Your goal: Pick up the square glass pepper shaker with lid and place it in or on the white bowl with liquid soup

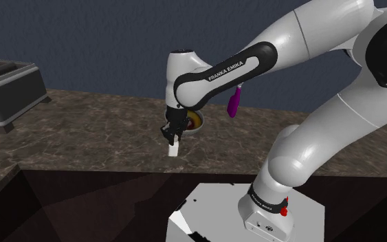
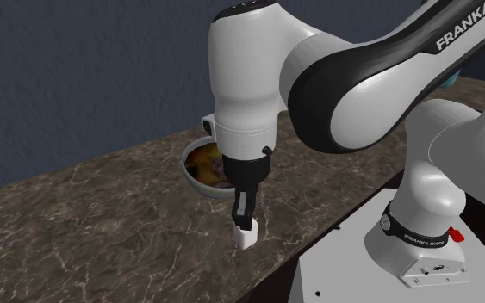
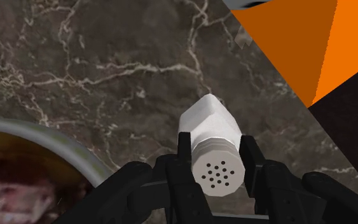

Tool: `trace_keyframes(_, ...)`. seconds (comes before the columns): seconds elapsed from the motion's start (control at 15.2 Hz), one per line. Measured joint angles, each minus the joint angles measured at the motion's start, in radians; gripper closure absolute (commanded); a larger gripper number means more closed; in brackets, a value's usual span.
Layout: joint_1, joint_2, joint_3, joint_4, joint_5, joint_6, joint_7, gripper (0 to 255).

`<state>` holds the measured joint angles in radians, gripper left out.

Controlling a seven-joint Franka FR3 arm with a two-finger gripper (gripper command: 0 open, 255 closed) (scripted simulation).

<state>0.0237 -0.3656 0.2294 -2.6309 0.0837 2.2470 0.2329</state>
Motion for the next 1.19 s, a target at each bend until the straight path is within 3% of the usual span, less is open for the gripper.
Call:
trace_keyframes(0.53,0.000,0.000,0.000,0.000,0.000,0.000,0.000,255)
trace_keyframes(1.19,0.004,-0.071,-0.011,0.070,0.004,-0.140,-0.005,255)
